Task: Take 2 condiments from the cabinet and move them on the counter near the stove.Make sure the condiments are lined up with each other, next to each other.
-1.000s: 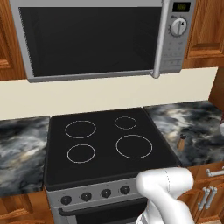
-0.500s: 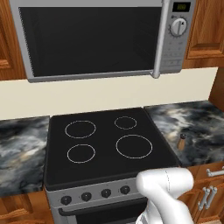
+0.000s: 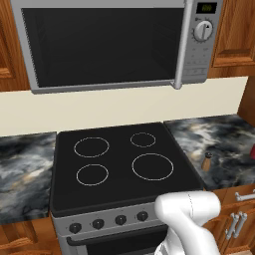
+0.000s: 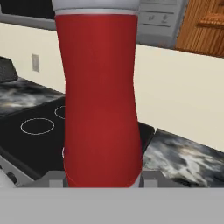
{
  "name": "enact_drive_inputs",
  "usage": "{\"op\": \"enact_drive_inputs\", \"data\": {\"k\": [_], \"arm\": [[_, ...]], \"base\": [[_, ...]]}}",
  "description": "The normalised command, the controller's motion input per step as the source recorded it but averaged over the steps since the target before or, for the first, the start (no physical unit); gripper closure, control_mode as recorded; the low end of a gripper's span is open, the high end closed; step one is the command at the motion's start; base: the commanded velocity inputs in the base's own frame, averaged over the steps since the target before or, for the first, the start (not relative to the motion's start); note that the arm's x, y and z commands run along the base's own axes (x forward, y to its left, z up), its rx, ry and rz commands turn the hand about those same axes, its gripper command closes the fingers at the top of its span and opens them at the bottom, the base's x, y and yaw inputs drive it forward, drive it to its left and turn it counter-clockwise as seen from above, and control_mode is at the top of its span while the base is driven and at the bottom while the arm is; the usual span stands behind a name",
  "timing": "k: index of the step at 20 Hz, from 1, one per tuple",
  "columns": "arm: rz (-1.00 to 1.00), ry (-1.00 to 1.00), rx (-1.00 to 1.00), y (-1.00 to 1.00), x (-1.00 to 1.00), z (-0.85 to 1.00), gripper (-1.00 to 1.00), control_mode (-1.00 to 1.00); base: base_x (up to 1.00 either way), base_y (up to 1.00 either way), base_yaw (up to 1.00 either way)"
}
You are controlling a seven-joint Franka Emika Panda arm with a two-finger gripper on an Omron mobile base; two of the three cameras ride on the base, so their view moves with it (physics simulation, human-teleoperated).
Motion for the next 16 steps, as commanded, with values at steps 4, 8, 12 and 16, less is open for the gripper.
{"op": "enact_drive_inputs", "data": {"k": [4, 8, 12, 16], "arm": [[0.16, 0.0, 0.08, -0.04, 0.36, -0.29, 1.0, -1.0], [0.15, 0.0, 0.08, -0.06, 0.32, -0.3, 1.0, -1.0], [0.08, 0.0, 0.05, -0.13, 0.28, -0.32, 1.0, -1.0], [0.05, 0.0, 0.01, -0.15, 0.22, -0.33, 1.0, -1.0]], "base": [[0.0, 0.0, 0.0], [0.0, 0.0, 0.0], [0.0, 0.0, 0.0], [0.0, 0.0, 0.0]]}}
